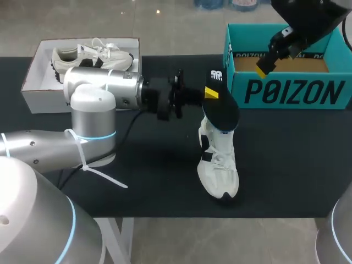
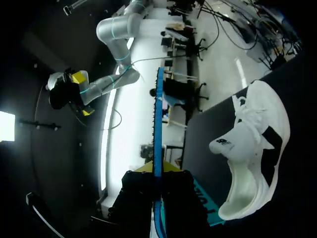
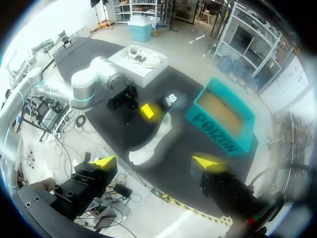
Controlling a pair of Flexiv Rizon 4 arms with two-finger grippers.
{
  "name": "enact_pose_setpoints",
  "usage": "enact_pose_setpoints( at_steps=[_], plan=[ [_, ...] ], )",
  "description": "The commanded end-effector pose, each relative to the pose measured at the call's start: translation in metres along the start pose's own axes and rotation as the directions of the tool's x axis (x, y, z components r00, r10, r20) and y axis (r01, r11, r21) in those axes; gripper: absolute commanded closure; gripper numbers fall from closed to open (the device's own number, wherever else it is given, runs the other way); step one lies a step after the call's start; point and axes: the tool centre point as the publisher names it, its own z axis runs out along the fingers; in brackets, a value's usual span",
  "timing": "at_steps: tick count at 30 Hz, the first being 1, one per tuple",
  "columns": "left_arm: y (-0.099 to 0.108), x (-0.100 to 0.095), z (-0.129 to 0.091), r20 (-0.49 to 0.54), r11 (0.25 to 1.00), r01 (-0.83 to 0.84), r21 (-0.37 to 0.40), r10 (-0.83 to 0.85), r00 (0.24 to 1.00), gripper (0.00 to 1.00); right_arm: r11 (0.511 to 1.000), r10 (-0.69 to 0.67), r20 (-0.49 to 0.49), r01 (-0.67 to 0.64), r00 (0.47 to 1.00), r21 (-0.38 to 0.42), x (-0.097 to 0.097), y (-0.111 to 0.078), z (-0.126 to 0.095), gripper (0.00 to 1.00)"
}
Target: Take the shoe out of the shoebox, open the shoe tongue, remove and reinsert the insole, then place the shoe into the shoebox
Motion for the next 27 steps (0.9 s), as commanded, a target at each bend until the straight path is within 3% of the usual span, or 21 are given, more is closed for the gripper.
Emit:
enact_pose_setpoints(
  at_steps=[1, 7, 9, 11, 12, 14, 15, 16, 27],
  plan=[
    [-0.006, 0.001, 0.006, 0.076, 0.778, 0.625, 0.064, -0.628, 0.775, 1.00, 1.000, 0.001, -0.001, -0.001, 1.000, 0.005, 0.000, 0.002, 0.001, 0.00],
    [-0.019, -0.005, 0.012, 0.066, 0.535, 0.834, 0.135, -0.845, 0.531, 1.00, 1.000, 0.001, -0.001, -0.001, 1.000, 0.005, 0.000, 0.002, 0.001, 0.00],
    [-0.022, -0.007, 0.012, 0.053, 0.492, 0.860, 0.135, -0.870, 0.490, 1.00, 1.000, 0.001, -0.001, -0.001, 1.000, 0.005, 0.000, 0.002, 0.001, 0.00],
    [-0.026, -0.010, 0.011, 0.052, 0.384, 0.913, 0.139, -0.924, 0.380, 1.00, 1.000, 0.001, -0.001, -0.001, 1.000, 0.005, 0.000, 0.002, 0.001, 0.00],
    [-0.027, -0.011, 0.010, 0.045, 0.367, 0.920, 0.135, -0.930, 0.364, 1.00, 1.000, 0.001, -0.001, -0.001, 1.000, 0.005, 0.000, 0.002, 0.001, 0.00],
    [-0.029, -0.013, 0.008, 0.038, 0.317, 0.944, 0.091, -0.948, 0.315, 1.00, 1.000, 0.001, -0.001, -0.001, 1.000, 0.005, 0.000, 0.002, 0.001, 0.00],
    [-0.030, -0.013, 0.007, 0.048, 0.328, 0.941, 0.082, -0.945, 0.325, 1.00, 1.000, 0.001, -0.001, -0.001, 1.000, 0.005, 0.000, 0.002, 0.001, 0.00],
    [-0.029, -0.016, 0.005, 0.082, 0.463, 0.881, 0.092, -0.886, 0.457, 1.00, 1.000, 0.001, -0.001, -0.001, 1.000, 0.005, 0.000, 0.002, 0.001, 0.00],
    [-0.029, -0.016, 0.005, 0.082, 0.463, 0.881, 0.092, -0.886, 0.457, 1.00, 1.000, 0.001, -0.001, -0.001, 1.000, 0.005, 0.000, 0.002, 0.001, 0.00]
  ],
)
